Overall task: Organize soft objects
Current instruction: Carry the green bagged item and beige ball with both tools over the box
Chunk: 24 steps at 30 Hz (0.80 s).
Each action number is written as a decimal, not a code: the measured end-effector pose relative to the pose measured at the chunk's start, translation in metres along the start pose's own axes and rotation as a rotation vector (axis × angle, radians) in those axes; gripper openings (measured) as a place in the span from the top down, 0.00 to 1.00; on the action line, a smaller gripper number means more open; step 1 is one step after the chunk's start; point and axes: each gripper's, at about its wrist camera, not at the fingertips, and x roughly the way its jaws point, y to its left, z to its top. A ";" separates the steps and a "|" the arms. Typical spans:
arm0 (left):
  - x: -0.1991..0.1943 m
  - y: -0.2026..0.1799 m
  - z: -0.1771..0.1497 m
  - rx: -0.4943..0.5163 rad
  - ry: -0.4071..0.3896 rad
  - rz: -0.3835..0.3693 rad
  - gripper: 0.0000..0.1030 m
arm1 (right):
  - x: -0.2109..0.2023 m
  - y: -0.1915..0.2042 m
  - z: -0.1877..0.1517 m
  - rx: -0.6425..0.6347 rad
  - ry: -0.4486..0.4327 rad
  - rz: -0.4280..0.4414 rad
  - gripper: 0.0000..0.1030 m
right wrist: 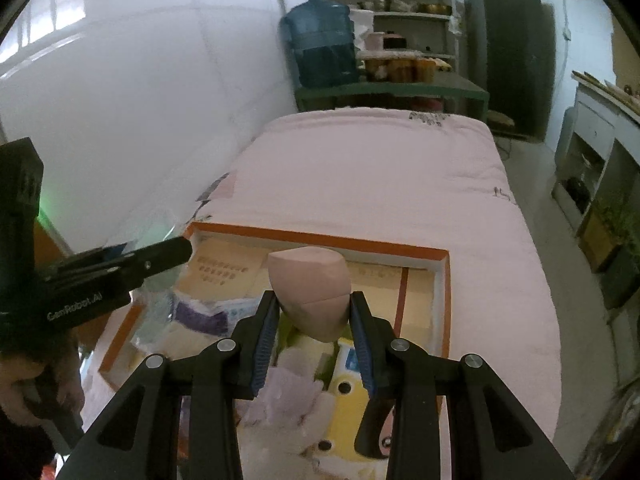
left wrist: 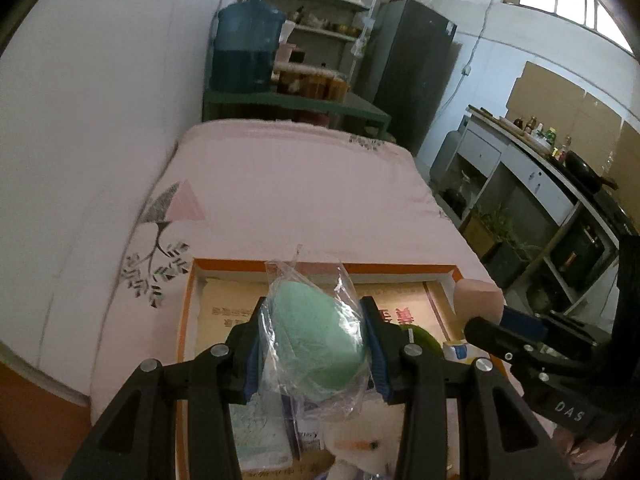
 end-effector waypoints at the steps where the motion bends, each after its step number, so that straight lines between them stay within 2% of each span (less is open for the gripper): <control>1: 0.004 0.001 0.002 -0.008 0.011 -0.002 0.58 | 0.004 -0.002 0.001 0.014 0.005 0.005 0.64; 10: 0.040 0.009 0.007 -0.064 0.122 -0.010 0.58 | 0.037 -0.026 0.016 0.154 0.102 0.050 0.64; 24: 0.067 0.019 0.006 -0.109 0.188 -0.003 0.58 | 0.056 -0.030 0.014 0.125 0.173 0.010 0.64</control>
